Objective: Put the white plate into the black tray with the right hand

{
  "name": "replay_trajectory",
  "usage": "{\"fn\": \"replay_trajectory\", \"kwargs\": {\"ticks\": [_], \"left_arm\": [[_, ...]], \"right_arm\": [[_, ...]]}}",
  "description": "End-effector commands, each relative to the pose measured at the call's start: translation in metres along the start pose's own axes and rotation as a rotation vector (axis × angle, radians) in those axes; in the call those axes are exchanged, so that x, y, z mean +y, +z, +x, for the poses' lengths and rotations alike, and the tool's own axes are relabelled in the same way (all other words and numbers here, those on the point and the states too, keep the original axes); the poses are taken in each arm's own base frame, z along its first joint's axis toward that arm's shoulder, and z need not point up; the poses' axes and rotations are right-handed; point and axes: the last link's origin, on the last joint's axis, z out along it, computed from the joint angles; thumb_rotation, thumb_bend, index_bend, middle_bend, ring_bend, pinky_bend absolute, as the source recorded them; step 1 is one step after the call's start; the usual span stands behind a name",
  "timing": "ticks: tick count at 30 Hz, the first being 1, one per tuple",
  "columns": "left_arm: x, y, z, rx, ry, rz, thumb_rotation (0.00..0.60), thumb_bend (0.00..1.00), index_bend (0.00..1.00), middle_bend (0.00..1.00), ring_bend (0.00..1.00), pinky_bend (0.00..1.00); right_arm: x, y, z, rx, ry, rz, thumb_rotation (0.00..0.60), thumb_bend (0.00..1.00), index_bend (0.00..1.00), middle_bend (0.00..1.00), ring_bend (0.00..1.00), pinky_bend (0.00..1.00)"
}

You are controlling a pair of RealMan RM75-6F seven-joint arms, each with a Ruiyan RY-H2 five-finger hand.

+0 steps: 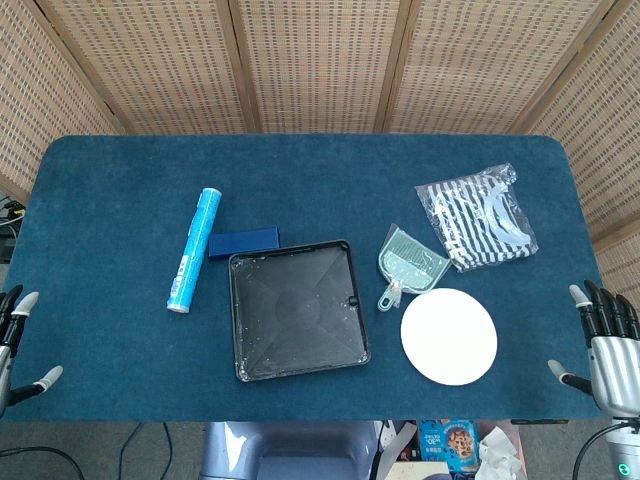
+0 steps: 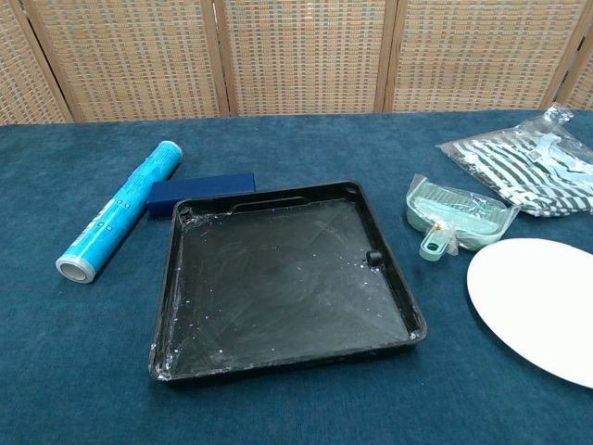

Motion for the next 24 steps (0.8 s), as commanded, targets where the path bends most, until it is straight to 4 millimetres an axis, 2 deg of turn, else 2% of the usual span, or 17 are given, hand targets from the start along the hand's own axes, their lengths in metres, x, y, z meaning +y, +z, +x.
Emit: {"fn": "replay_trajectory", "kwargs": {"ticks": [1,7,9,11,15,18,22,24], "left_arm": [[0.000,0.001,0.000,-0.001,0.000,-0.001,0.600,0.00,0.00,0.00,0.00,0.00],[0.000,0.001,-0.003,-0.008,0.004,0.003,0.600,0.00,0.00,0.00,0.00,0.00],[0.000,0.002,-0.003,-0.005,0.005,0.004,0.600,0.00,0.00,0.00,0.00,0.00],[0.001,0.005,-0.006,-0.010,0.011,0.006,0.600,0.00,0.00,0.00,0.00,0.00],[0.003,0.007,-0.010,-0.023,0.024,0.007,0.600,0.00,0.00,0.00,0.00,0.00],[0.004,0.009,-0.011,-0.024,0.029,0.011,0.600,0.00,0.00,0.00,0.00,0.00],[0.003,0.011,-0.012,-0.029,0.032,0.018,0.600,0.00,0.00,0.00,0.00,0.00],[0.003,0.011,-0.013,-0.033,0.030,0.015,0.600,0.00,0.00,0.00,0.00,0.00]], "right_arm": [[-0.001,0.000,0.000,-0.004,-0.003,-0.003,0.600,0.00,0.00,0.00,0.00,0.00],[-0.002,-0.001,-0.007,-0.039,-0.012,-0.001,0.600,0.00,0.00,0.00,0.00,0.00],[-0.007,-0.004,-0.019,-0.094,-0.019,0.024,0.600,0.00,0.00,0.00,0.00,0.00],[-0.015,-0.010,-0.050,-0.166,-0.069,0.135,0.600,0.00,0.00,0.00,0.00,0.00],[-0.018,-0.015,-0.089,-0.163,-0.140,0.252,0.600,0.00,0.00,0.00,0.00,0.00],[-0.022,-0.017,-0.108,-0.155,-0.144,0.323,0.600,0.00,0.03,0.00,0.00,0.00],[-0.032,-0.018,-0.125,-0.125,-0.140,0.417,0.600,0.00,0.11,0.00,0.00,0.00],[-0.036,-0.018,-0.133,-0.110,-0.161,0.451,0.600,0.00,0.13,0.00,0.00,0.00]]}}
